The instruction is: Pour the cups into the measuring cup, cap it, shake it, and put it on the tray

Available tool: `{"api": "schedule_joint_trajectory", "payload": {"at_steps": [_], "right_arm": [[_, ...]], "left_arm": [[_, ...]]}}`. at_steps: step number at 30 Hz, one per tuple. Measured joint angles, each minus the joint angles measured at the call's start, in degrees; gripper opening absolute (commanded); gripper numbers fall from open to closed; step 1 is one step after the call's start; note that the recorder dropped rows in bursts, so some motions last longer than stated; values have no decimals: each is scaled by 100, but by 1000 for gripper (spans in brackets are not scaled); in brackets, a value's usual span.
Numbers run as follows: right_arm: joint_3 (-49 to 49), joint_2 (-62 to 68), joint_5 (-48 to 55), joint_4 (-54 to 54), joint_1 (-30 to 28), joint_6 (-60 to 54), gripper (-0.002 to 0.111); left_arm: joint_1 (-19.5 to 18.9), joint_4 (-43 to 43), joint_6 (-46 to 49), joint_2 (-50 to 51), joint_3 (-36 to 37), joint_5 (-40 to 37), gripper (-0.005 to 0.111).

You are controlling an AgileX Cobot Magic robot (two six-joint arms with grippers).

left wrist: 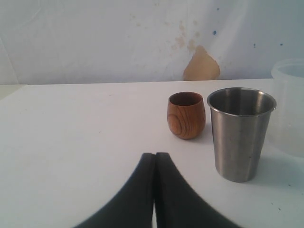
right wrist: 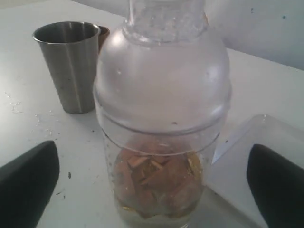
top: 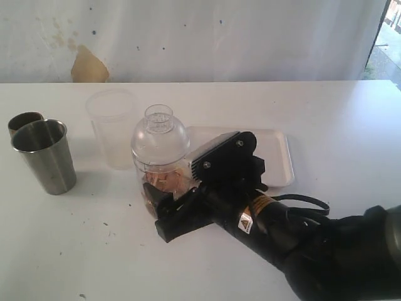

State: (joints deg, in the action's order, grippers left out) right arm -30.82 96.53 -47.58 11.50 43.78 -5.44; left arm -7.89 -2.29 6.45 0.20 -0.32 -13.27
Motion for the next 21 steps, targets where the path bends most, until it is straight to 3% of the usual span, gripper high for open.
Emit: {"api": "schedule_joint_trajectory", "payload": {"at_steps": [21], "right_arm": [[-996, 1515, -559, 234, 4, -20, 104]], "left_arm": [[0, 0, 0, 0, 0, 0, 0]]}}
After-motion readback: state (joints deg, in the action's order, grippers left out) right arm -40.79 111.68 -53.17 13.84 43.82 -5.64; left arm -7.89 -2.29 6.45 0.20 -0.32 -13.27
